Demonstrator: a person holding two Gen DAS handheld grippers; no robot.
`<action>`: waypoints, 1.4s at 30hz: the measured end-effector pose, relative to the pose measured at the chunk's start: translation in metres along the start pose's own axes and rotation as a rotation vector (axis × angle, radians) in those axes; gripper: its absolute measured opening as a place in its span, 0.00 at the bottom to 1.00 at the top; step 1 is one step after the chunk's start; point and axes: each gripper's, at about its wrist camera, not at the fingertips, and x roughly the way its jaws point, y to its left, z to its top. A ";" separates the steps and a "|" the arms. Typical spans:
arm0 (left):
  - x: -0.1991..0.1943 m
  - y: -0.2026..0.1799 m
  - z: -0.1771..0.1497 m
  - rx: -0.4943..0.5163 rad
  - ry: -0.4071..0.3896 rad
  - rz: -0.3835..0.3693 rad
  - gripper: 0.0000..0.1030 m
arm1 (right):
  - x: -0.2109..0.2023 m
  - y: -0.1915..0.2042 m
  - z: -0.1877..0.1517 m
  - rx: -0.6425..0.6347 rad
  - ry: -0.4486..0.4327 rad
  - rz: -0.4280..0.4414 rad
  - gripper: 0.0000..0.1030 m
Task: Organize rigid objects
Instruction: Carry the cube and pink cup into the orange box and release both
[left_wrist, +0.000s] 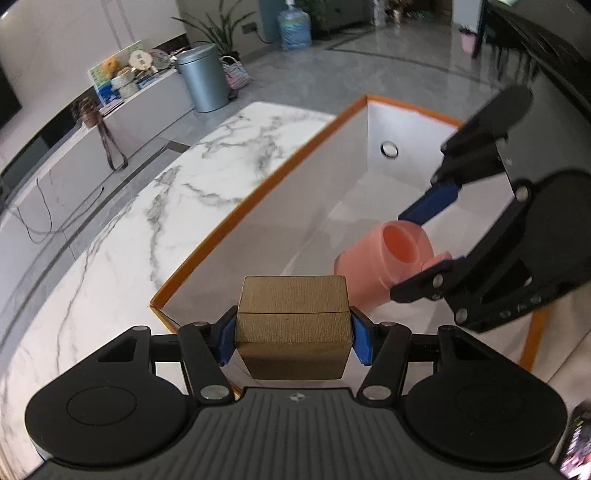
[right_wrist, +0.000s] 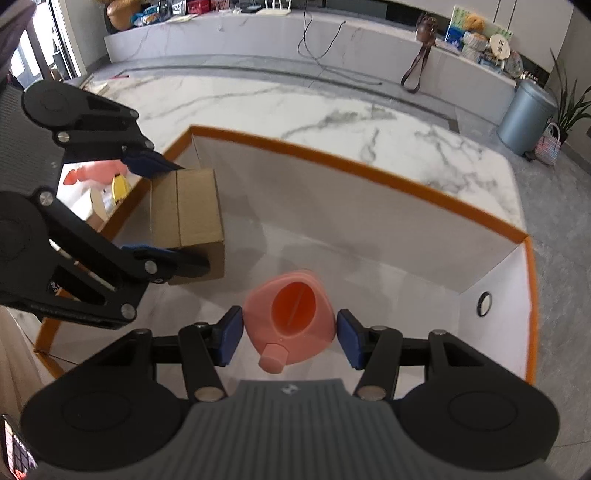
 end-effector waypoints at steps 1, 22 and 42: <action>0.003 -0.001 -0.001 0.020 0.004 0.007 0.67 | 0.003 0.000 0.000 0.000 0.005 0.003 0.54; 0.006 -0.012 -0.013 0.148 -0.016 0.167 0.70 | 0.010 0.014 0.010 -0.057 0.009 0.011 0.53; -0.034 0.044 -0.044 -0.435 -0.030 0.036 0.59 | 0.026 0.039 0.035 -0.149 -0.003 0.022 0.53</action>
